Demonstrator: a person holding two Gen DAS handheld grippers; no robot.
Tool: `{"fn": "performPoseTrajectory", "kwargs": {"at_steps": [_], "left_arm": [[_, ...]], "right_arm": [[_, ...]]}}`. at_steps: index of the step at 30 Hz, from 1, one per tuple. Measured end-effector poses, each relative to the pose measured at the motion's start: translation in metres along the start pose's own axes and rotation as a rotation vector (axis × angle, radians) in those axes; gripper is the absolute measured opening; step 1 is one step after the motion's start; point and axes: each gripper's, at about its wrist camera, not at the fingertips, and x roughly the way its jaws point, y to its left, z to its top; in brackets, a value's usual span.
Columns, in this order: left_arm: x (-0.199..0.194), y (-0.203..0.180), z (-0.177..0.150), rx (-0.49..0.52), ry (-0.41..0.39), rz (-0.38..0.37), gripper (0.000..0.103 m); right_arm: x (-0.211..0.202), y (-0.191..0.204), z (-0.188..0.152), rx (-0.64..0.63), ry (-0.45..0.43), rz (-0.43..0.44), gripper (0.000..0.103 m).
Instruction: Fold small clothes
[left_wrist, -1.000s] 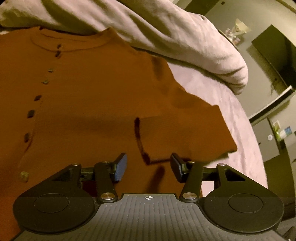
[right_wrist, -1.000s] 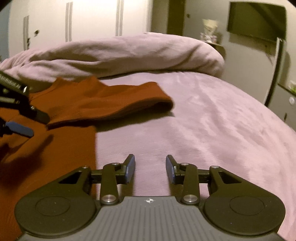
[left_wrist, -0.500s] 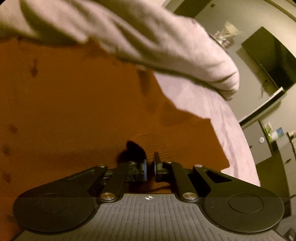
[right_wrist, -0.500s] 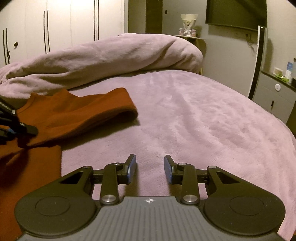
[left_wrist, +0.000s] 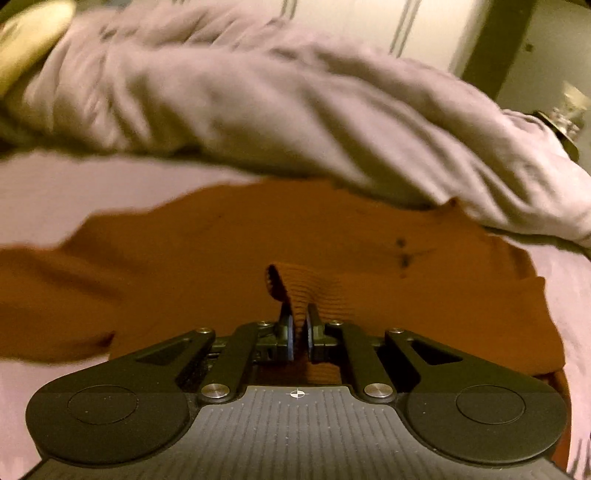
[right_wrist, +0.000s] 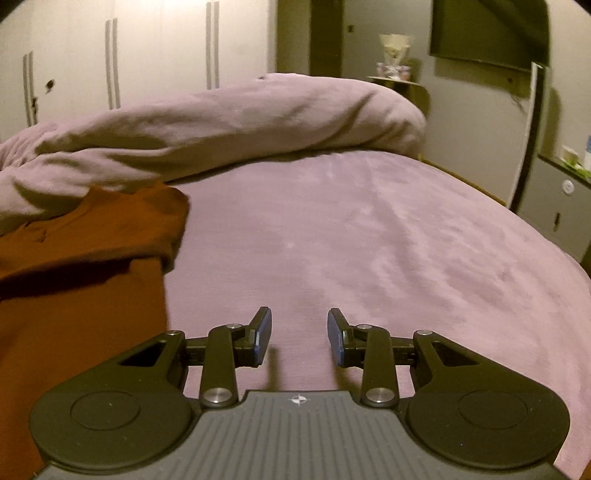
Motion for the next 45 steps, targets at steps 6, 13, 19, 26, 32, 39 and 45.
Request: {"fn": "performPoseTrajectory", "kwargs": {"at_steps": [6, 13, 19, 26, 32, 39, 45], "left_arm": [[0.013, 0.012, -0.017, -0.009, 0.027, -0.006, 0.009], [0.007, 0.017, 0.000, 0.016, -0.050, -0.003, 0.009], [0.016, 0.025, 0.009, 0.064, -0.074, 0.162, 0.009], [-0.006, 0.045, -0.025, -0.018, -0.048, 0.088, 0.058], [-0.030, 0.045, -0.058, -0.043, -0.031, 0.039, 0.070], [-0.031, 0.041, -0.063, -0.045, -0.022, 0.014, 0.074], [-0.013, 0.039, -0.051, -0.088, -0.012, -0.019, 0.074]], "right_arm": [[-0.004, 0.031, 0.006, -0.055, 0.001, 0.044, 0.032], [-0.007, 0.060, 0.009, -0.123, -0.005, 0.103, 0.032], [0.003, 0.073, 0.004, -0.149, 0.047, 0.099, 0.032], [0.004, 0.076, 0.000, -0.168, 0.083, 0.113, 0.032], [-0.001, 0.080, 0.000, -0.172, 0.076, 0.128, 0.032], [-0.002, 0.102, 0.004, -0.218, 0.050, 0.168, 0.032], [0.009, 0.127, 0.012, -0.280, 0.010, 0.192, 0.032]]}}
